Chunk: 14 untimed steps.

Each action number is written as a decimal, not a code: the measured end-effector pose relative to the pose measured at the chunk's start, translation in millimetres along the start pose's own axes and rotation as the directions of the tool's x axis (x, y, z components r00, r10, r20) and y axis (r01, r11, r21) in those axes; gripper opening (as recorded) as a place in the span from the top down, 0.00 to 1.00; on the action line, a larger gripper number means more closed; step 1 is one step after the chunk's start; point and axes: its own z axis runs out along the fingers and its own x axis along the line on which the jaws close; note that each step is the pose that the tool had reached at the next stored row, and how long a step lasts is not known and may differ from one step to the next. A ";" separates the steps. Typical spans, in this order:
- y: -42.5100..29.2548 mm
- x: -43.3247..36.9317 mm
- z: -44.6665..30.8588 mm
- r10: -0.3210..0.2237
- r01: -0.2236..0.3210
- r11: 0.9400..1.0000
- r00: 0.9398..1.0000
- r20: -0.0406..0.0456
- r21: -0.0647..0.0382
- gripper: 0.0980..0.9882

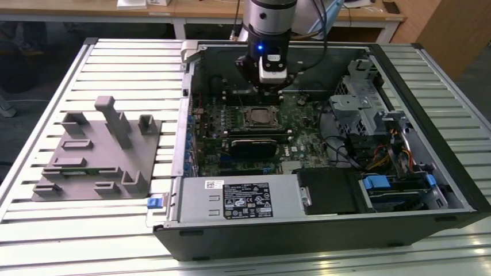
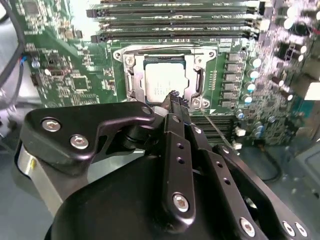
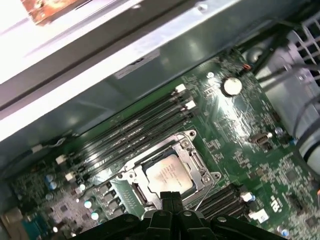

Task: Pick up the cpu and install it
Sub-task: 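Install the first cpu locking lever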

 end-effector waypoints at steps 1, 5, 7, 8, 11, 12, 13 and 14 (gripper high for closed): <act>0.0 0.0 0.0 -0.017 0.017 1.000 1.000 0.000 0.000 0.99; 0.0 0.0 0.1 -0.085 0.085 0.996 0.996 -0.002 -0.001 0.99; 0.0 0.0 0.1 -0.119 0.119 0.993 0.993 -0.003 -0.001 0.99; 0.0 0.0 0.1 -0.135 0.135 0.991 0.991 -0.003 -0.001 0.99; 0.0 0.0 0.1 -0.182 0.182 0.983 0.983 -0.004 -0.002 0.99; 0.0 0.0 0.1 -0.197 0.197 0.980 0.980 -0.005 -0.002 0.99; 0.0 0.0 0.1 -0.212 0.212 0.977 0.977 -0.005 -0.002 0.99; 0.0 0.0 0.1 -0.227 0.227 0.974 0.974 -0.006 -0.002 0.99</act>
